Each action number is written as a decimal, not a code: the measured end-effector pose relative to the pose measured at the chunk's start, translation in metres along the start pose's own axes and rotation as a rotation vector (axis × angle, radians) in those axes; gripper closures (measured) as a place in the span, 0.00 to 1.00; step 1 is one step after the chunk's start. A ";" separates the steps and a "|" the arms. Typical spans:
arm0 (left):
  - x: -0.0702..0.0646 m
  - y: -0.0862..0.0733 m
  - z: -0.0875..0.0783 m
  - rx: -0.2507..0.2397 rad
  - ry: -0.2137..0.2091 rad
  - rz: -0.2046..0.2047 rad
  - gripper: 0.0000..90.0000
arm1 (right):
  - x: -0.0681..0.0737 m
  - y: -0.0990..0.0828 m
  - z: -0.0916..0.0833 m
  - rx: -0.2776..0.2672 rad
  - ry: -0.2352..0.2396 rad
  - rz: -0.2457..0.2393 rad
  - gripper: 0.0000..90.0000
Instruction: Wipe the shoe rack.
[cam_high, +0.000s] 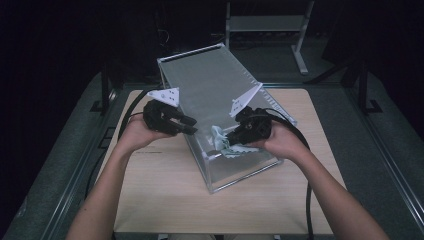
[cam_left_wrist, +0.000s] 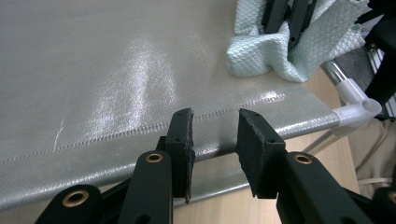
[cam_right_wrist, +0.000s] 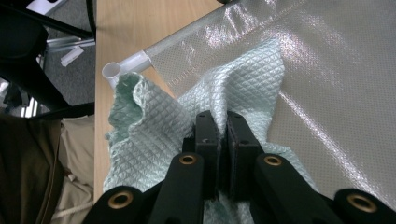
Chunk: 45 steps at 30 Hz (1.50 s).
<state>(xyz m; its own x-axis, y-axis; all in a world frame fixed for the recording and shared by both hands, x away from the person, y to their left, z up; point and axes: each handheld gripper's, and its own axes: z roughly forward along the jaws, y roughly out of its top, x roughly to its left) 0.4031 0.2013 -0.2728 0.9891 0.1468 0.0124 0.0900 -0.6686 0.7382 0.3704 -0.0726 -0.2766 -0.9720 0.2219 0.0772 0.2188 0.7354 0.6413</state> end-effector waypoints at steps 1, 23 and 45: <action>0.000 0.000 -0.002 0.002 -0.005 -0.005 0.72 | -0.001 0.002 0.002 -0.003 -0.006 0.003 0.94; -0.069 -0.032 -0.003 -0.006 0.005 0.024 0.67 | -0.013 -0.006 -0.028 -0.028 -0.008 -0.027 0.94; -0.072 -0.036 0.043 0.019 -0.060 0.008 0.89 | -0.009 -0.014 -0.028 -0.058 0.003 -0.043 0.94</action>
<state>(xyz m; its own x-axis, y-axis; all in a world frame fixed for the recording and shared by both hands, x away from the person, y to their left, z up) 0.3335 0.1835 -0.3296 0.9949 0.0978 -0.0230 0.0839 -0.6831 0.7255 0.3737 -0.1035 -0.2649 -0.9807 0.1891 0.0504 0.1714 0.7058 0.6874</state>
